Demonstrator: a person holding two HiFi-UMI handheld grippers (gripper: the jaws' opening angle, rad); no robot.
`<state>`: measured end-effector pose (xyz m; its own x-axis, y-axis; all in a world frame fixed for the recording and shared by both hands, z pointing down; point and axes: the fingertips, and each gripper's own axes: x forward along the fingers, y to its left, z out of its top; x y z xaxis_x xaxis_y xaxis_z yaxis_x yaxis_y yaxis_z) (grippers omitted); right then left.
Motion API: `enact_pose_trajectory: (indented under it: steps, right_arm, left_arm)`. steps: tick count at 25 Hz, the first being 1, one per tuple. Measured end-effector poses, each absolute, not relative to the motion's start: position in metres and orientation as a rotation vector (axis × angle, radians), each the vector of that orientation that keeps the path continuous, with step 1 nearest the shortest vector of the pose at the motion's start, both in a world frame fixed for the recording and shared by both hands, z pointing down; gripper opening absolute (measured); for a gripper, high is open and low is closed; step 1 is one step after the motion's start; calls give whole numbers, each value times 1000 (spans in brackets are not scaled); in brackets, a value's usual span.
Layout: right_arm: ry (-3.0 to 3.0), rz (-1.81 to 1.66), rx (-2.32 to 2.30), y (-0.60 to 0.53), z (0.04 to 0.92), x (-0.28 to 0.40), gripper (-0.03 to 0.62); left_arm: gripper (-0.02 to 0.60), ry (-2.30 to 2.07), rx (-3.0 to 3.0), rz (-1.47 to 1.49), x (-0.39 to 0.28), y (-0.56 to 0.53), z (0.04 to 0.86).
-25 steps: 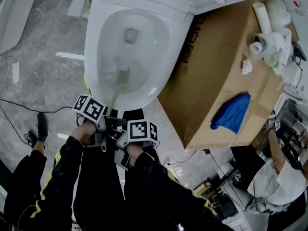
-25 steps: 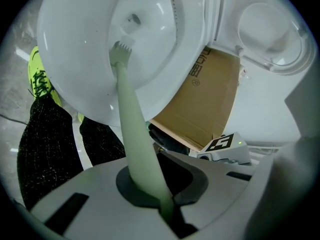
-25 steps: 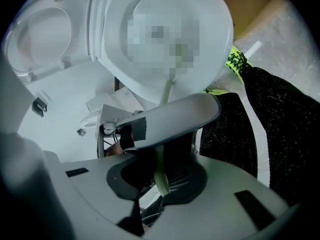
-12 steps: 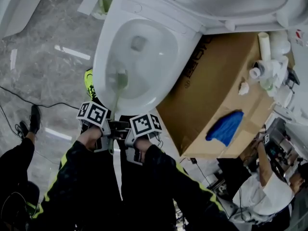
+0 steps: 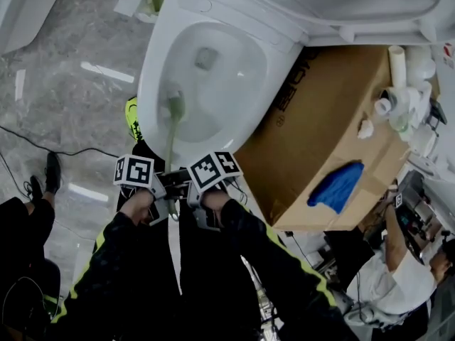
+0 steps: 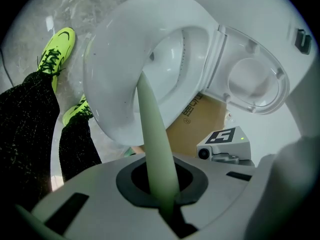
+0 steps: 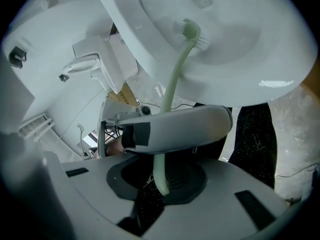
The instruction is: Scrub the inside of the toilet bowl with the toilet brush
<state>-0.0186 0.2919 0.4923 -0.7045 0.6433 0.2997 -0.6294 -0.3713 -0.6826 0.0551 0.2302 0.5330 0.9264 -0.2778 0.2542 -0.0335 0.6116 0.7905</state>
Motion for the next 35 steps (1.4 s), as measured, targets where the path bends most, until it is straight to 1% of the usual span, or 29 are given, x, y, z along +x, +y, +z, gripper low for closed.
enact_pose_trajectory:
  steps: [8,13,19,24,35]
  right_arm:
    - [-1062,1987,-72,287,501,-16,64]
    - [-1079,1868,-139,277,506,-13,64]
    - [-1086,1782,-194,259,510,-12,64]
    - [-1118,1749,-201,240,515,-17,66]
    - [-1198,1789,-163,205,524,-29,66]
  left_arm:
    - [9,-484,936,-202,45,218,545]
    - [10,-522,918,-360,43,194,540]
    - [9,-558,900,-424,39,172,541]
    - [10,-580,921,-414,32,154,548]
    - [11,-577,1006,-353,24,121,555]
